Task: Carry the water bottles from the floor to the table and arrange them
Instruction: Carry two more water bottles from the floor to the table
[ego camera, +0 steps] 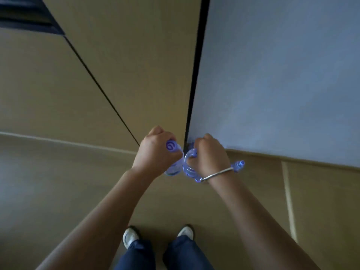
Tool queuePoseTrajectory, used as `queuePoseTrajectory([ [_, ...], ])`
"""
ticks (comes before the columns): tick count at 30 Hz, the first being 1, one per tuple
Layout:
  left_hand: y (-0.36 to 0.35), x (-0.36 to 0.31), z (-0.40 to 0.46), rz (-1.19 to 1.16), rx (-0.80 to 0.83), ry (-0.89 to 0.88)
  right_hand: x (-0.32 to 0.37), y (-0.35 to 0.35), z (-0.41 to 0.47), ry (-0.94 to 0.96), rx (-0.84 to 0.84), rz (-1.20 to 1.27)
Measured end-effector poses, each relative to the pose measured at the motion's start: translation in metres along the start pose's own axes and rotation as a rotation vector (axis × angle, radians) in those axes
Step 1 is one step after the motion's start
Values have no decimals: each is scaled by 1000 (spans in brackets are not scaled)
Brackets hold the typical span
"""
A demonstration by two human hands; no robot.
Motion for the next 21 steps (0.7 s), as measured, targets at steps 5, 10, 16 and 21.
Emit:
queuePoseTrajectory([
  [5, 101, 23, -14, -30, -182, 47, 93, 30, 18, 168, -10, 18],
  [10, 205, 66, -42, -78, -372, 80, 206, 37, 27, 342, -2, -25],
  [16, 328, 134, -83, -2, -519, 103, 354, 31, 28, 473, 57, 0],
  [21, 415, 193, -115, 108, -597, 168, 470, 14, 26, 571, 67, 76],
])
Point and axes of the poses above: each hand's wrist, its own z-axis towards the middle knuckle, its own y-axis out of the back of the hand, x = y × z, the point moved 9 cm from there along z, towards the middle knuckle, and after that the axes turned 1 degree about -x, right-handed, at the moved point
